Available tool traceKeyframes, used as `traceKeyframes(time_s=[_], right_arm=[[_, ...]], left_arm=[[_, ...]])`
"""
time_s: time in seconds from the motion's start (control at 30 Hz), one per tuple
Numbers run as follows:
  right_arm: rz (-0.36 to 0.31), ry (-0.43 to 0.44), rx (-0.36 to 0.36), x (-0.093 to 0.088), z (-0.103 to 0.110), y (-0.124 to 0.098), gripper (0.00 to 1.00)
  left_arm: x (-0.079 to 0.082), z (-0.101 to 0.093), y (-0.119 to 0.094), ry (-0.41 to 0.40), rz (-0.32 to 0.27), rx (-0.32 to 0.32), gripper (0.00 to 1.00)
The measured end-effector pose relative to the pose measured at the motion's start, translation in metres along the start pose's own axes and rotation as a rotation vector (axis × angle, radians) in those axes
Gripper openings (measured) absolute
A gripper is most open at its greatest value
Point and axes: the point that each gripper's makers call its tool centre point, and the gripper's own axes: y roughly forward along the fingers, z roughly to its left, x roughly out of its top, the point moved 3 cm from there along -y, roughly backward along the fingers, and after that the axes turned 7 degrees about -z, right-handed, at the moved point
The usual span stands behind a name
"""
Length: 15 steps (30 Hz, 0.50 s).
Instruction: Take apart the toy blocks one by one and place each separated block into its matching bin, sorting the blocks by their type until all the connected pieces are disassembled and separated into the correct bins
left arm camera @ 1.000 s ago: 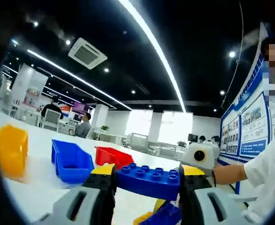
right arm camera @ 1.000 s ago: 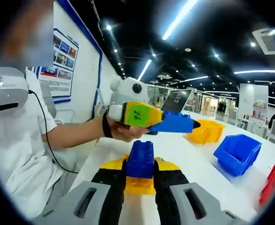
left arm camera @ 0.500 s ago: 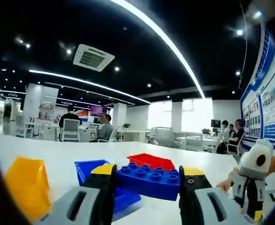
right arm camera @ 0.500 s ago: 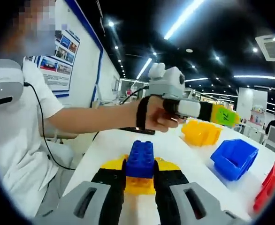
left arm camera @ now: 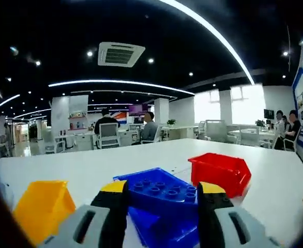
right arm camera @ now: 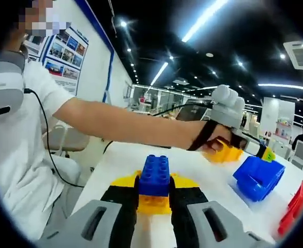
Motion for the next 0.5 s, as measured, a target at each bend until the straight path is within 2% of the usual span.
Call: traceKeyframes(time_s=[0.07, 0.13, 0.17, 0.33, 0.43, 0.47, 0.5], right_arm=[[0.001, -0.005, 0.004, 0.001, 0.002, 0.001, 0.25], [0.003, -0.01, 0.007, 0.001, 0.003, 0.002, 0.25], [0.004, -0.015, 0.01, 0.002, 0.005, 0.003, 0.25], [0.006, -0.021, 0.02, 0.003, 0.008, 0.004, 0.25], [0.005, -0.02, 0.018, 0.002, 0.008, 0.004, 0.25], [0.004, -0.018, 0.018, 0.002, 0.008, 0.004, 0.25], [0.004, -0.014, 0.017, 0.002, 0.008, 0.004, 0.25]], left_arm=[[-0.003, 0.0, 0.005, 0.011, 0.01, 0.003, 0.54], [-0.004, -0.001, 0.008, -0.008, 0.009, -0.002, 0.54], [-0.006, -0.002, 0.012, -0.046, 0.008, -0.005, 0.54], [-0.01, -0.002, 0.017, -0.042, 0.013, 0.004, 0.54], [-0.012, -0.004, 0.02, -0.084, 0.012, 0.002, 0.54], [-0.013, -0.006, 0.02, -0.085, 0.012, -0.003, 0.55], [-0.014, -0.007, 0.021, -0.07, 0.014, -0.001, 0.63]])
